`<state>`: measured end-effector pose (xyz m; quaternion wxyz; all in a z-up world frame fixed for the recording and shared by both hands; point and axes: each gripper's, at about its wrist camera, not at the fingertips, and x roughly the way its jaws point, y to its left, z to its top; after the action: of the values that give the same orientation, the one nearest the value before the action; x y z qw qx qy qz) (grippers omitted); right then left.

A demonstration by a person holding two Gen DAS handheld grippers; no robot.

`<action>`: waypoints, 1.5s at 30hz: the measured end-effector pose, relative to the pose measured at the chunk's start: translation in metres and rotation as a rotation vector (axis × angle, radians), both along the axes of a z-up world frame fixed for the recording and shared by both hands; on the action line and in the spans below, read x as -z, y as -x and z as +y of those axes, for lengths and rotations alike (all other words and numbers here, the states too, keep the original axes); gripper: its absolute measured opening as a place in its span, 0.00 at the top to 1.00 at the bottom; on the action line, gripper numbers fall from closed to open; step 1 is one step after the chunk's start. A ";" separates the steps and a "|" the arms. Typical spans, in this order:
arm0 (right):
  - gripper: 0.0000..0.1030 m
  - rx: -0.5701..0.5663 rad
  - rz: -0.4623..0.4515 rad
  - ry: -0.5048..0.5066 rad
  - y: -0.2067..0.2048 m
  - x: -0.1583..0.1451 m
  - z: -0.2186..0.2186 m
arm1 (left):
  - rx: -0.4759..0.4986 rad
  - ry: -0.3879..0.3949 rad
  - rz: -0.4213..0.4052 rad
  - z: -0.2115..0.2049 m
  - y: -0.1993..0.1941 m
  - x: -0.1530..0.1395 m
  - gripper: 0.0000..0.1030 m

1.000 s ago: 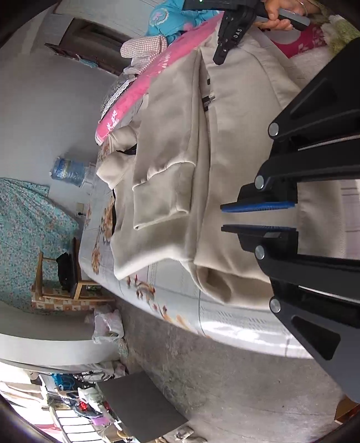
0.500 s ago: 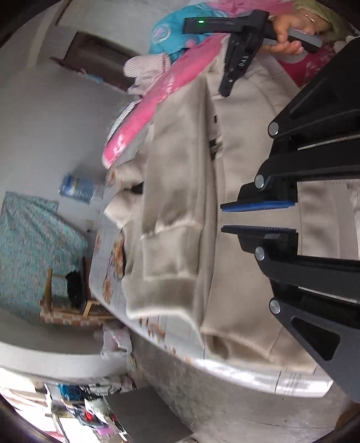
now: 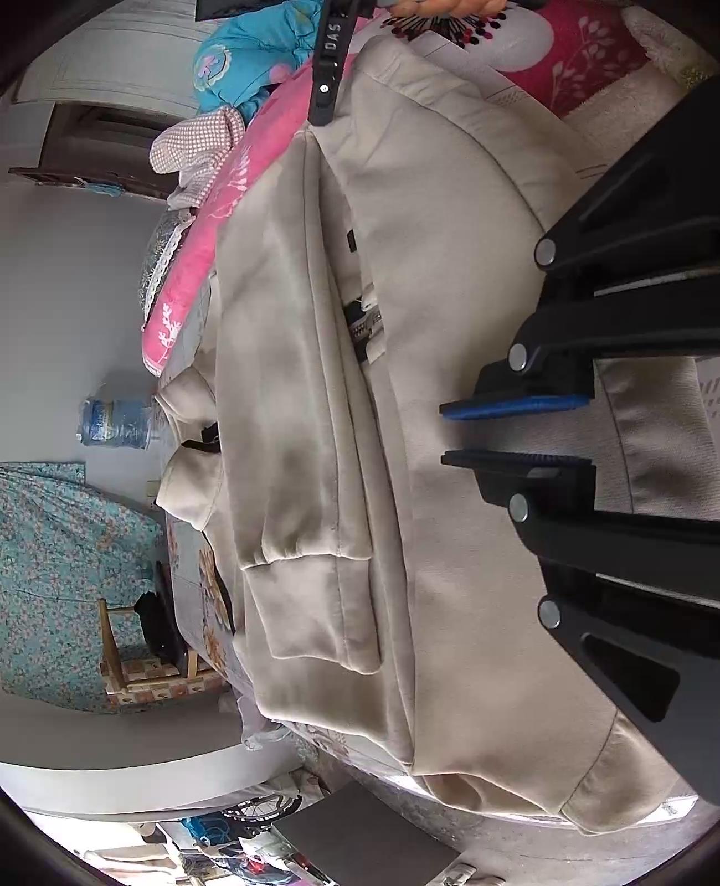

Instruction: Fold large clothes

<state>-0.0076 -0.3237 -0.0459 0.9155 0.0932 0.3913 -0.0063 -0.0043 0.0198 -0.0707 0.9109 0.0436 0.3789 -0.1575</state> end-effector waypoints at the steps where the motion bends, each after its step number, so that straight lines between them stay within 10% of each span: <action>1: 0.88 -0.018 0.004 -0.027 0.003 -0.003 -0.006 | 0.000 0.001 -0.003 0.000 0.000 0.000 0.88; 6: 0.85 -0.157 0.091 -0.027 0.006 0.009 0.006 | 0.003 0.005 0.000 0.000 -0.001 0.000 0.88; 12: 1.00 0.026 0.108 0.005 0.014 0.013 -0.037 | 0.012 0.010 0.012 0.001 -0.003 -0.001 0.88; 17: 0.88 0.064 0.049 0.066 0.027 -0.014 -0.035 | 0.016 0.014 0.004 0.002 -0.003 -0.001 0.88; 21: 0.57 -0.110 -0.026 0.038 0.021 -0.030 0.005 | 0.011 0.014 0.006 0.002 -0.003 -0.001 0.88; 28: 0.62 -0.096 0.175 0.081 -0.024 0.023 0.034 | -0.003 0.016 0.029 0.002 -0.004 -0.003 0.88; 34: 0.45 -0.079 0.070 0.034 -0.003 -0.015 0.037 | 0.021 0.101 0.026 0.005 0.004 -0.018 0.86; 38: 0.37 -0.193 0.069 0.020 0.009 -0.021 0.064 | 0.105 0.132 -0.018 -0.009 0.020 -0.034 0.66; 45: 0.34 -0.307 0.158 0.056 0.012 0.013 0.113 | 0.101 -0.062 0.000 -0.050 0.022 -0.009 0.56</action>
<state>-0.0196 -0.2105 -0.0593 0.8743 0.0062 0.4715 0.1155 -0.0263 -0.0298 -0.0620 0.9000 0.0908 0.3809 -0.1918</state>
